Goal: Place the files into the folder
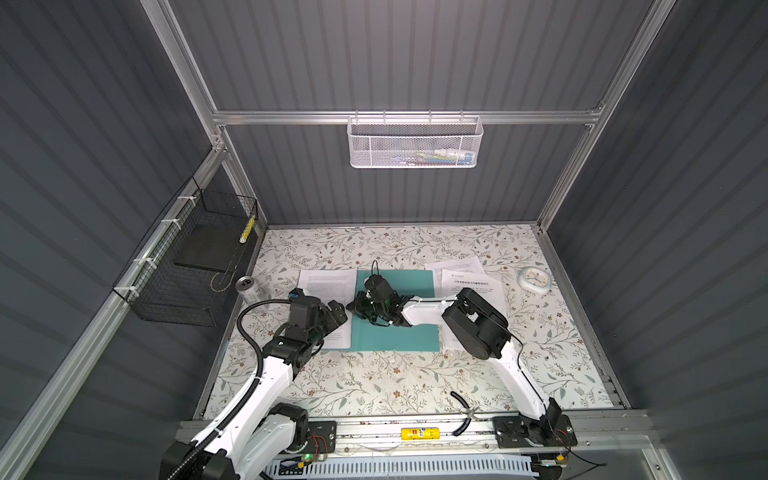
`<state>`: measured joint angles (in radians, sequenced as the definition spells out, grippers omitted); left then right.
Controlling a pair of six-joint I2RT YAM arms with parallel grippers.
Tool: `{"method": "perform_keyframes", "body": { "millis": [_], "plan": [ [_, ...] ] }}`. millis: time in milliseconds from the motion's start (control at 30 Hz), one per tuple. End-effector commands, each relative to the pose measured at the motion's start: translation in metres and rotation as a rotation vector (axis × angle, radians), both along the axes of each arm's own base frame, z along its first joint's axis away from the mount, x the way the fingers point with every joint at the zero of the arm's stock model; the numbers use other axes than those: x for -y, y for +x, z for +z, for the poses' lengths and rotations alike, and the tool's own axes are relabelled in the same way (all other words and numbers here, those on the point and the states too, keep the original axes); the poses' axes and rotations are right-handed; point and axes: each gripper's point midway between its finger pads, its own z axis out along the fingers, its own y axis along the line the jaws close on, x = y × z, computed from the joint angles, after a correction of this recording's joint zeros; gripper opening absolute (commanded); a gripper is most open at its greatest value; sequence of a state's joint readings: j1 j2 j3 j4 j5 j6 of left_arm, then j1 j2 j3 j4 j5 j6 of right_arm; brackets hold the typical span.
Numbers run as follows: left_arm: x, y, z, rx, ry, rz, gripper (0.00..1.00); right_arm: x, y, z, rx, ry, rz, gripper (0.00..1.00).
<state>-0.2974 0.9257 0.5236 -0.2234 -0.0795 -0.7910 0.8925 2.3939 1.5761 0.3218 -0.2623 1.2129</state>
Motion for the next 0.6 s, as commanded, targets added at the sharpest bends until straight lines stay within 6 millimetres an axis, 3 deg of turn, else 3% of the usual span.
{"method": "perform_keyframes", "body": {
  "millis": [0, 233, 300, 367, 567],
  "plan": [
    [-0.006, -0.003, -0.001, 0.005, -0.001, 0.025, 0.95, -0.004, -0.012, 0.012, 0.010, -0.001, 0.032, 0.00],
    [-0.007, -0.006, -0.001, 0.007, -0.002, 0.030, 0.95, -0.004, -0.015, 0.015, 0.017, -0.005, 0.042, 0.00],
    [-0.008, -0.006, -0.001, 0.007, 0.001, 0.030, 0.95, -0.002, -0.015, 0.019, 0.025, -0.007, 0.041, 0.06],
    [-0.008, -0.006, 0.000, 0.011, 0.003, 0.032, 0.95, 0.000, -0.014, 0.025, 0.049, -0.015, 0.045, 0.19],
    [-0.007, 0.001, 0.005, 0.047, 0.012, 0.021, 0.97, 0.013, -0.008, 0.058, 0.169, -0.068, 0.094, 0.34]
  ]
}}
